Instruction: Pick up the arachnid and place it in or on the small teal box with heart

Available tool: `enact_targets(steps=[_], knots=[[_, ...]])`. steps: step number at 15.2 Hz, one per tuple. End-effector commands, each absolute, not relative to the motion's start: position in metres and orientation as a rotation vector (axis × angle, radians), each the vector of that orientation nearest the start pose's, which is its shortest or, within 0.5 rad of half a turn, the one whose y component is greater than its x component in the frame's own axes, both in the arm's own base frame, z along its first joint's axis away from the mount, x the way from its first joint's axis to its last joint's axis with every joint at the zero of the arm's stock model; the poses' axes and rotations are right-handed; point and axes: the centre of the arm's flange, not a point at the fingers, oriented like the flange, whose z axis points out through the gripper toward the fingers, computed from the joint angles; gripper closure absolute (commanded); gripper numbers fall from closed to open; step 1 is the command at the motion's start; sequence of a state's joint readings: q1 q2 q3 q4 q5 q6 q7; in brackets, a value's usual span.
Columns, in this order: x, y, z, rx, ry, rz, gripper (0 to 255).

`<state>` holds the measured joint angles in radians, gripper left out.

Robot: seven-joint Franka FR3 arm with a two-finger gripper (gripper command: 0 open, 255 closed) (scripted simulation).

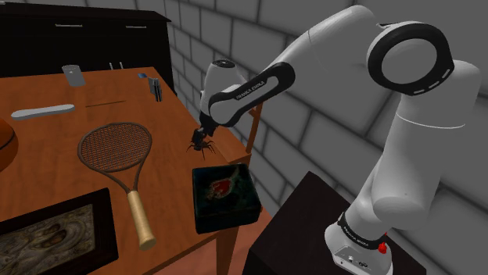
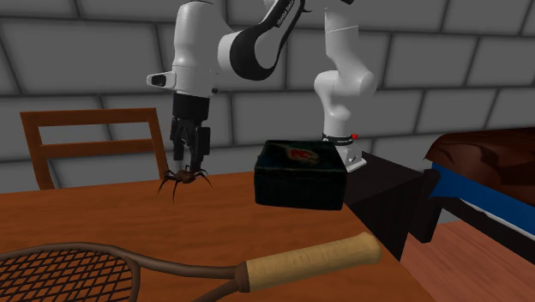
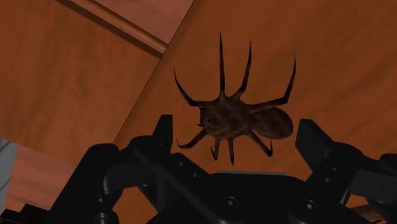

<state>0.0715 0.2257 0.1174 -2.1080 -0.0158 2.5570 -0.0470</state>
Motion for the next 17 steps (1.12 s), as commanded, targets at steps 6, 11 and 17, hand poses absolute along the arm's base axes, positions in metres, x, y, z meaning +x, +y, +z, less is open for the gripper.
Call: enact_targets(steps=[6,11,17], knots=[[0.5900,0.1116,0.3141,-3.068,-0.379,-0.348,0],[0.5899,0.1121,0.3136,-3.068,-0.379,-0.348,255],[0.5899,0.1125,0.3147,-3.067,-0.379,-0.348,255]])
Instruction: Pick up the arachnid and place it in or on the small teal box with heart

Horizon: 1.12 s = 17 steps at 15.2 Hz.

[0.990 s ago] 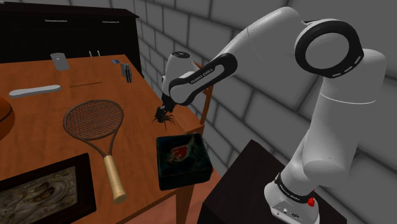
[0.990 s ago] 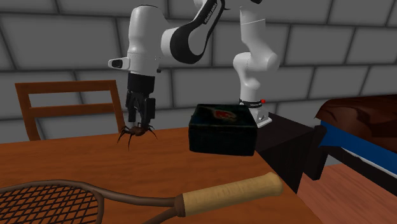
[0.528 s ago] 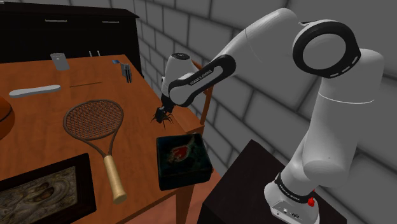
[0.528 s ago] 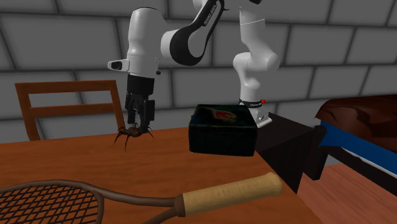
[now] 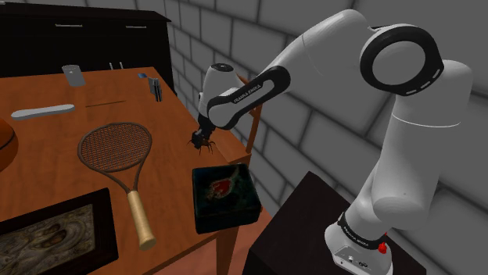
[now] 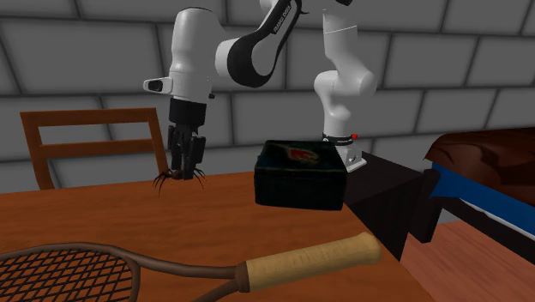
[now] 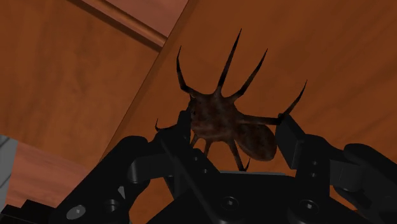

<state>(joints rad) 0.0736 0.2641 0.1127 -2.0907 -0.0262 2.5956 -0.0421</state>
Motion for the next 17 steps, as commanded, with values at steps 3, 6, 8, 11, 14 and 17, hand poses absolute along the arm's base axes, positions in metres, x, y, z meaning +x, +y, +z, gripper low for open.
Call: enact_targets(steps=[3,6,8,11,14,17], knots=[[0.590,0.112,0.314,-3.068,-0.379,-0.348,255],[0.590,0.112,0.330,-3.068,-0.379,-0.348,255],[0.590,0.112,0.341,-3.067,-0.379,-0.348,255],[0.590,0.112,0.356,-3.068,-0.379,-0.348,255],[0.590,0.112,0.372,-3.068,-0.379,-0.348,255],[0.590,0.112,0.388,-3.068,-0.379,-0.348,255]])
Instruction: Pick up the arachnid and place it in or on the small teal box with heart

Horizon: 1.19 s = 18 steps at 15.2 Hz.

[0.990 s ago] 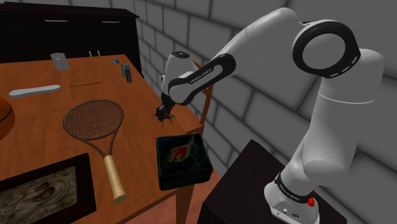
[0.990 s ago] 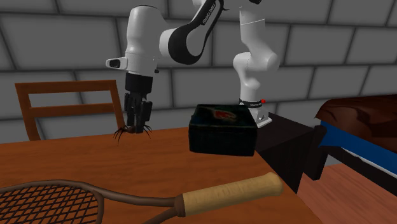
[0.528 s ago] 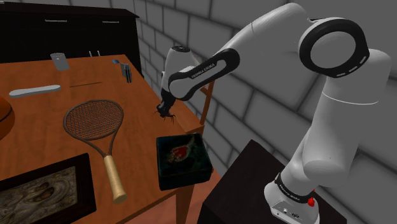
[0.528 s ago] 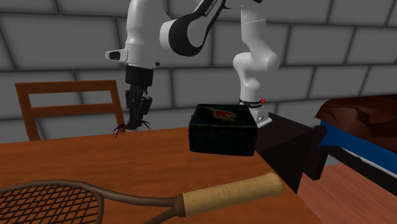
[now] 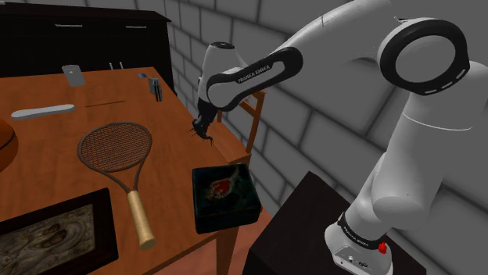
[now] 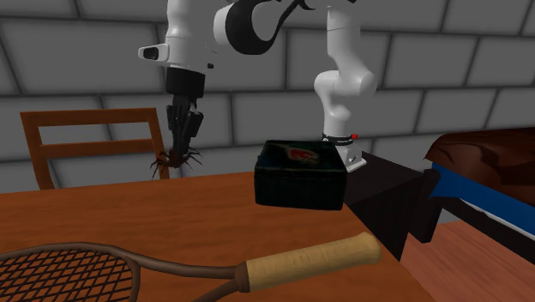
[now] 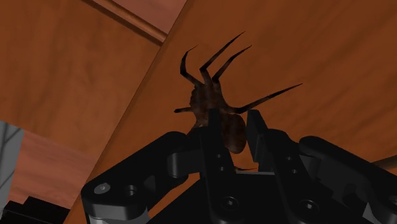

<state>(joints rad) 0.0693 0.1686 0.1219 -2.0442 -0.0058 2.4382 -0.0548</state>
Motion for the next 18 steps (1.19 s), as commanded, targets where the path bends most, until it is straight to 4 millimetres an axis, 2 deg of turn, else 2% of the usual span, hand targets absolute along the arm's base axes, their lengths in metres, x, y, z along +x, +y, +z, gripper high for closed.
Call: enact_targets(steps=[1,17,18], knots=[[0.590,0.112,0.393,-3.068,-0.379,-0.348,255],[0.590,0.112,0.474,-3.068,-0.379,-0.348,255],[0.578,0.118,0.475,-3.068,-0.379,-0.348,255]])
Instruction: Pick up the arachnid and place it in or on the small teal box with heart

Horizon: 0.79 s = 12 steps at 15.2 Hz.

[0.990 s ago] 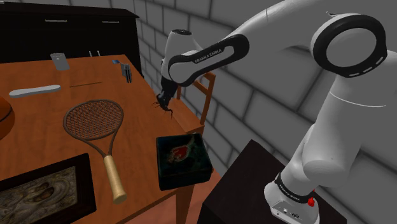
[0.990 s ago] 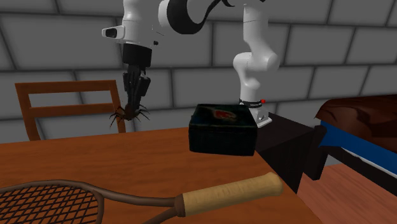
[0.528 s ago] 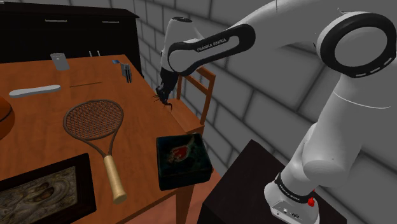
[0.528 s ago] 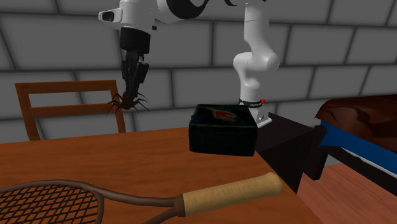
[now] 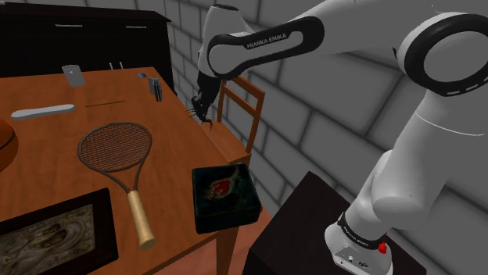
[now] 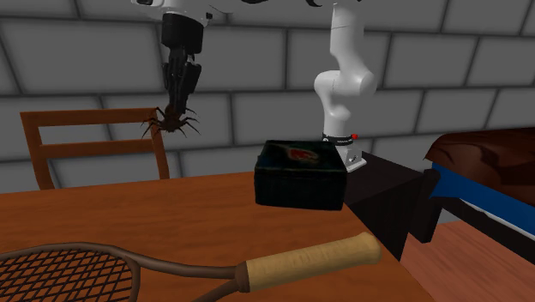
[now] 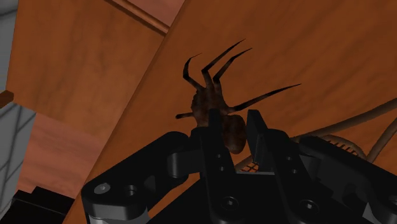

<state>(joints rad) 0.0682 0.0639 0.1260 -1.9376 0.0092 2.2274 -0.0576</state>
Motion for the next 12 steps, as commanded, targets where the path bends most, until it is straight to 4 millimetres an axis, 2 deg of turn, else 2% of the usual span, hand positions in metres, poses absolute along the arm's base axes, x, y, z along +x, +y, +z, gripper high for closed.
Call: enact_targets(steps=[1,12], knots=[[0.567,0.124,0.476,-3.068,-0.379,-0.348,255],[0.438,0.191,0.483,-3.068,-0.379,-0.348,255]])
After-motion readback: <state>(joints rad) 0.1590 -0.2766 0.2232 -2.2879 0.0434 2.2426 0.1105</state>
